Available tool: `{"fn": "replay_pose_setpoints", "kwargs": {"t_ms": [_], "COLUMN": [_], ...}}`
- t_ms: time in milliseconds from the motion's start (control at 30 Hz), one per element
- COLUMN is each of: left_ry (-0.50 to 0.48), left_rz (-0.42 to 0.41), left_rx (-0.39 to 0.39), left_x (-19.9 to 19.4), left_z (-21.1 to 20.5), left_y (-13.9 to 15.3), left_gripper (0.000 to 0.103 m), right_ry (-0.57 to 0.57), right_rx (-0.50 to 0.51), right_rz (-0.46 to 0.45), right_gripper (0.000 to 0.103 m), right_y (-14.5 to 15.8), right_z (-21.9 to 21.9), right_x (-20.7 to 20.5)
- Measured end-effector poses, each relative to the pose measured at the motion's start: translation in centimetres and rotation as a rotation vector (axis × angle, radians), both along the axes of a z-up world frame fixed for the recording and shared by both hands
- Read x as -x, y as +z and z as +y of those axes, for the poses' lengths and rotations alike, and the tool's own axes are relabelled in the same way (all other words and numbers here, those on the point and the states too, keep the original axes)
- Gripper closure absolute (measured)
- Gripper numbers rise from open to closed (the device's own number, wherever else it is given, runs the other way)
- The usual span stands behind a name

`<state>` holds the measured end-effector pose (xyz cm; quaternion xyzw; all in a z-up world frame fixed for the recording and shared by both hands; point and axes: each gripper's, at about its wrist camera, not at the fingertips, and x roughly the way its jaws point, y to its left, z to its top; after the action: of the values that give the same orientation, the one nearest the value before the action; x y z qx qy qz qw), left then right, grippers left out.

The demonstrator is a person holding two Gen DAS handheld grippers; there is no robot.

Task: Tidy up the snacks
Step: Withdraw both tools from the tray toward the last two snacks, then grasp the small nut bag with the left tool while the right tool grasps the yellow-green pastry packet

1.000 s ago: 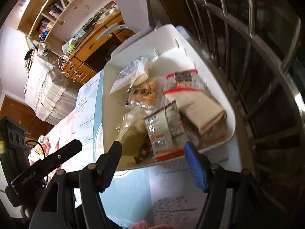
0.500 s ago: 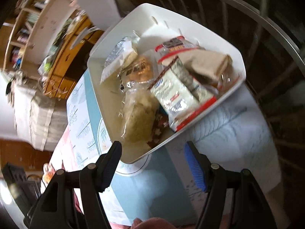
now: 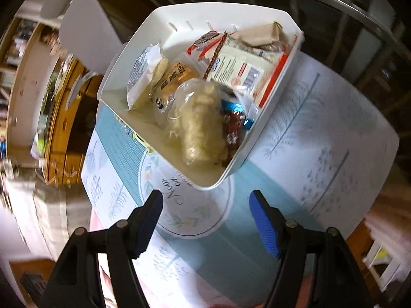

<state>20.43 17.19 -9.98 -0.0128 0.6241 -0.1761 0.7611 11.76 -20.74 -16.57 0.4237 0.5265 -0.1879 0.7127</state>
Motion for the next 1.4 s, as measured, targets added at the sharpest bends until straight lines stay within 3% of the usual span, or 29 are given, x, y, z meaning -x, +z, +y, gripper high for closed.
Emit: {"fn": "replay_pose_setpoints", "kwargs": {"t_ms": [233, 567, 633, 900, 1133, 1400], "left_ry": [-0.139, -0.389, -0.441, -0.558, -0.633, -0.664], "left_rz": [-0.01, -0.021, -0.045, -0.09, -0.102, -0.084], "left_rx": [-0.003, -0.125, -0.168, -0.21, -0.167, -0.093], "left_x": [-4.6, -12.6, -14.5, -21.3, -25.2, -26.6], "left_z": [0.1, -4.6, -6.0, -11.1, -15.0, -18.3], "left_y": [0.6, 0.6, 0.4, -2.0, -5.1, -8.8], "left_gripper": [0.026, 0.026, 0.026, 0.026, 0.026, 0.026], "right_ry": [-0.005, -0.035, -0.064, -0.133, -0.142, -0.136], "right_rx": [0.039, 0.069, 0.091, 0.256, 0.333, 0.456], "right_rz": [-0.024, -0.093, -0.107, -0.159, -0.145, -0.15], "right_gripper": [0.031, 0.03, 0.03, 0.03, 0.03, 0.03], "right_y": [-0.1, -3.0, -3.7, -5.1, -7.6, -8.9], "right_z": [4.7, 8.5, 8.9, 10.0, 11.4, 12.1], "right_x": [-1.3, -4.8, -5.8, -10.0, -13.5, -15.6]}}
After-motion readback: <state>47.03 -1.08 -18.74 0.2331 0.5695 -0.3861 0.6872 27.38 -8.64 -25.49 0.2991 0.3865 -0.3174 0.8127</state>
